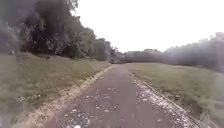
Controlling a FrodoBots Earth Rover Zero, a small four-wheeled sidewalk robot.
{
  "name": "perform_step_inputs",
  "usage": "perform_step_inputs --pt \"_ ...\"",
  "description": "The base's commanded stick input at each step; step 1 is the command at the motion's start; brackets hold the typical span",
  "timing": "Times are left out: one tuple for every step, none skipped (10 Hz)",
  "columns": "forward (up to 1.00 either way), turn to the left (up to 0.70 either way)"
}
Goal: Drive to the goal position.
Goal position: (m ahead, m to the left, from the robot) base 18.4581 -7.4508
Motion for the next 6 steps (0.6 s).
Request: perform_step_inputs --pt "0.70 0.00" --pt "0.70 0.00" --pt "0.70 0.00" --pt "0.70 0.00" --pt "0.70 0.00" --pt "0.70 0.00"
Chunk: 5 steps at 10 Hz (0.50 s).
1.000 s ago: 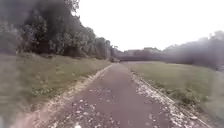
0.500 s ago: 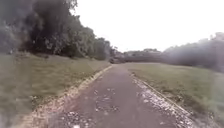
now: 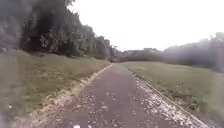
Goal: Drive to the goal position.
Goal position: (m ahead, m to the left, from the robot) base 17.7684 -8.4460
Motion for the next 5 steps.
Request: perform_step_inputs --pt "0.70 0.00" --pt "0.70 0.00" --pt "0.70 0.00" --pt "0.70 0.00" --pt "0.70 0.00"
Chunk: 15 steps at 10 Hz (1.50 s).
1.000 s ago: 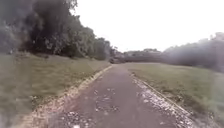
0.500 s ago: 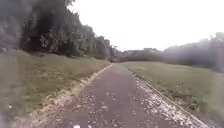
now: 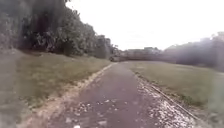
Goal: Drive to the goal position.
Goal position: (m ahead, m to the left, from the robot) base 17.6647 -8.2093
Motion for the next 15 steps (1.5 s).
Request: perform_step_inputs --pt "0.70 0.00" --pt "0.70 0.00" --pt "0.70 0.00" --pt "0.70 0.00" --pt "0.70 0.00" --pt "0.70 0.00" --pt "0.70 0.00" --pt "0.70 0.00" --pt "0.70 0.00" --pt "0.70 0.00" --pt "0.70 0.00" --pt "0.70 0.00" --pt "0.70 0.00" --pt "0.70 0.00" --pt "0.70 0.00"
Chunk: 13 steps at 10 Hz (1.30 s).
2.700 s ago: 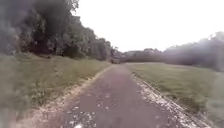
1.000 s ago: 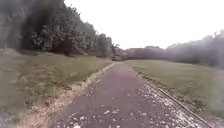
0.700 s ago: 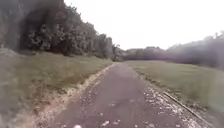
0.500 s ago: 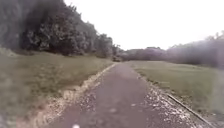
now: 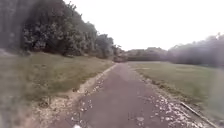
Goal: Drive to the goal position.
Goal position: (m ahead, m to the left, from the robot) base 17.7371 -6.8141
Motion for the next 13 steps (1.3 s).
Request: perform_step_inputs --pt "0.70 0.00" --pt "0.70 -0.03" --pt "0.70 -0.09" --pt "0.70 -0.13" --pt "0.70 -0.13" --pt "0.70 -0.13" --pt "0.70 -0.13" --pt "0.70 -0.13" --pt "0.70 -0.13" --pt "0.70 -0.13" --pt "0.70 -0.13" --pt "0.70 -0.13" --pt "0.70 -0.13"
